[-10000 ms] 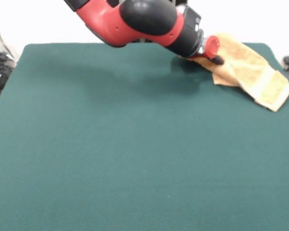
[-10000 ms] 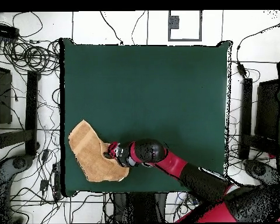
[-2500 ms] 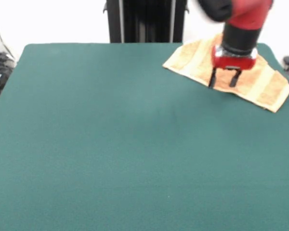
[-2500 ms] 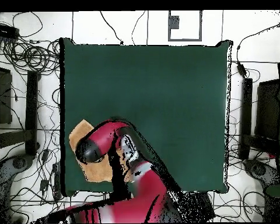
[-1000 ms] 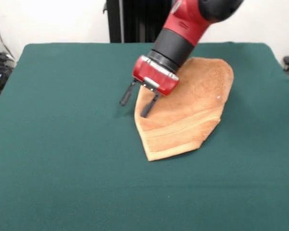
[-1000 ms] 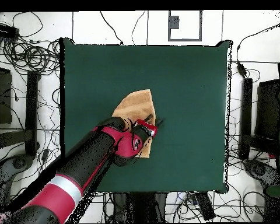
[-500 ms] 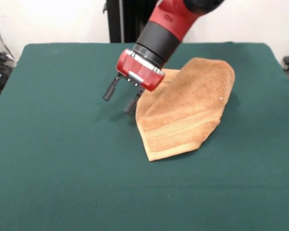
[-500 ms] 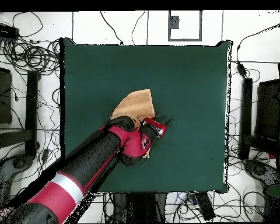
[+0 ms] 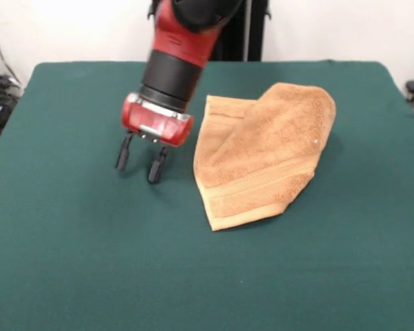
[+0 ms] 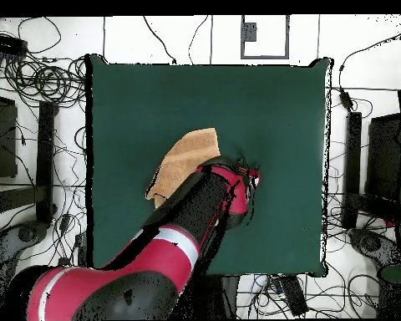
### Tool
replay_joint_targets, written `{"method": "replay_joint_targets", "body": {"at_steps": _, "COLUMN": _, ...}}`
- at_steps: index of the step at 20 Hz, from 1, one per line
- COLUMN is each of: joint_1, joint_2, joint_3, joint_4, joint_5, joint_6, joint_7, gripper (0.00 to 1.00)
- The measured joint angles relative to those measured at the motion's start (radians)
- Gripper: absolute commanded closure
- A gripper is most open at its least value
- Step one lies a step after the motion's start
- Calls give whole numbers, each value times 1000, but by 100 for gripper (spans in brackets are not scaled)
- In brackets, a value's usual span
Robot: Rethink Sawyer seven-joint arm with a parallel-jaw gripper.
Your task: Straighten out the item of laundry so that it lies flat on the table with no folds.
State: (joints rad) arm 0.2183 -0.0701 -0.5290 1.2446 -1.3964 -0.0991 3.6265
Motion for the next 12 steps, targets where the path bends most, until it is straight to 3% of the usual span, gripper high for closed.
{"method": "replay_joint_targets", "body": {"at_steps": 3, "joint_1": 0, "joint_2": 8, "joint_3": -1, "joint_4": -35, "joint_5": -223, "joint_6": -167, "joint_7": 113, "gripper": 0}}
{"method": "replay_joint_targets", "body": {"at_steps": 4, "joint_1": -4, "joint_2": 11, "joint_3": -1, "joint_4": -62, "joint_5": -329, "joint_6": -282, "joint_7": 216, "gripper": 0}}
{"method": "replay_joint_targets", "body": {"at_steps": 12, "joint_1": -22, "joint_2": 26, "joint_3": -11, "joint_4": -141, "joint_5": -438, "joint_6": -487, "joint_7": 540, "gripper": 0}}
